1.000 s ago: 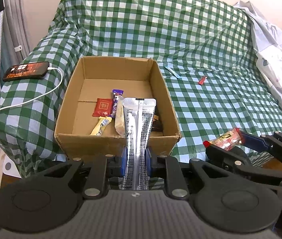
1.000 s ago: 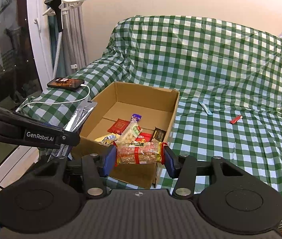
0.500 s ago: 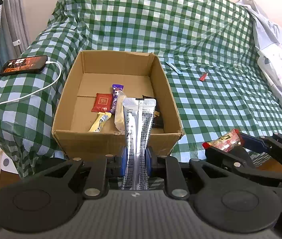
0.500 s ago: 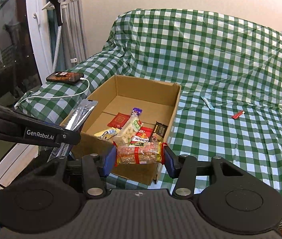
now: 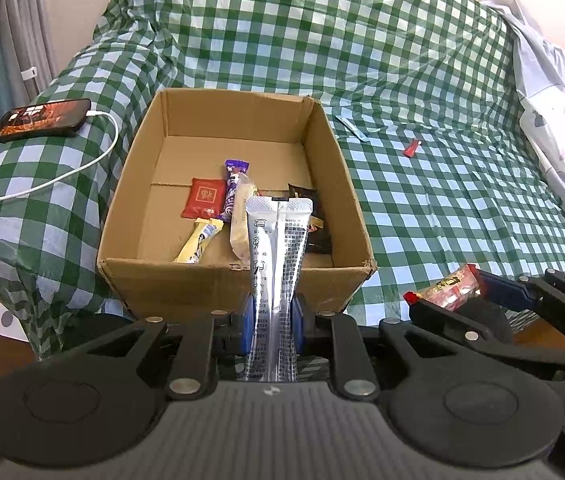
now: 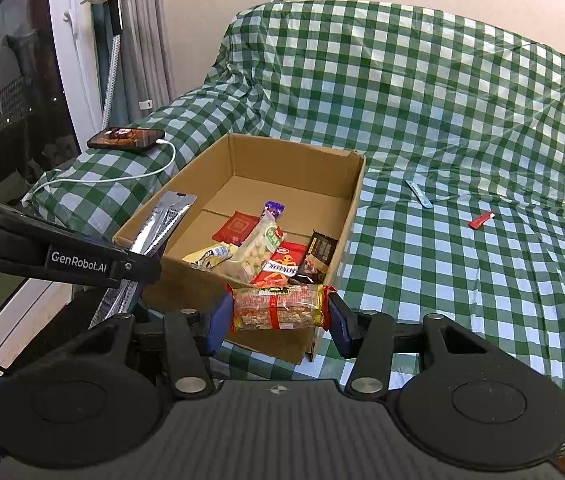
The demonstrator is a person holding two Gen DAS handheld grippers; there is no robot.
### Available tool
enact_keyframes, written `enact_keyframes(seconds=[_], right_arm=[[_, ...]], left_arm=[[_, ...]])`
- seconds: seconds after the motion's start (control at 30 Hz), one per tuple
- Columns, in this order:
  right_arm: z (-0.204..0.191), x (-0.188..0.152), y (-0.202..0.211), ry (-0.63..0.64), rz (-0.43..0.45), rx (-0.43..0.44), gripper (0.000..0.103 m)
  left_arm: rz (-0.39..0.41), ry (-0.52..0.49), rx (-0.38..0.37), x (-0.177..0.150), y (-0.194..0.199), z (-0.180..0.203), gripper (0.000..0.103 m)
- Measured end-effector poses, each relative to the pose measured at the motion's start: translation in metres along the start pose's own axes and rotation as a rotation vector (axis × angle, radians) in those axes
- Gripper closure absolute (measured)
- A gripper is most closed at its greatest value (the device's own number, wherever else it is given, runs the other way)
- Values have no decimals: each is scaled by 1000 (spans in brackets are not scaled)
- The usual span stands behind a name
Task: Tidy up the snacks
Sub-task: 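Carry the silver bar and red-wrapped packet over the box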
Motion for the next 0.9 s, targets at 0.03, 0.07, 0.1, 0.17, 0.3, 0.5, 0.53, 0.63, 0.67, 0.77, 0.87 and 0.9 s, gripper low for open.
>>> enact_keyframes(seconds=[0.03,0.07,0.1,0.17,0.3,0.5,0.53,0.63,0.67,0.77,0.87,0.9], right_arm=[[0,1,-2,3,-3,-2,50],[0,2,-3,5,-5,-4,50],[-1,4,-5,8,-7,-5,50],[-1,7,-9,14,-11,-8,50],[-4,16,-17,29,-17,-14,50],[-8,32,-28,35,-12,-10,50],[-8,35,-29,34,-10,-9,50],[-11,43,-35,30,-4,-11,50],[-12,46,-38,27,-4,-11,50],[-15,53,-47,28,-2,-11,50],[-15,59,-59,25,-11,-10,50],[-15,62,-64,24,-15,-10,50]], left_arm=[[-2,2,-2,1,-2,-1,82],[-5,6,-4,2,-4,-3,82],[-6,9,-6,4,-5,-4,82],[-6,15,-6,7,-8,-7,82],[-3,30,-8,14,-12,-15,82],[7,49,2,27,-18,-31,82],[8,52,6,29,-19,-33,82],[9,64,17,35,-24,-43,82],[8,67,21,37,-26,-47,82],[2,78,33,43,-33,-57,82],[-6,81,41,50,-42,-66,82],[-9,80,44,53,-45,-68,82]])
Point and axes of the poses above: each gripper's, at about its wrist camera, not at the fingertips, and y roughly against the way its jaws point, z to its right, x to its top, the point moved 1 cm from there along -y, roughly the way its jaws point, and after that the axes turned 13 degrees about -y, right-handed, at the moved point
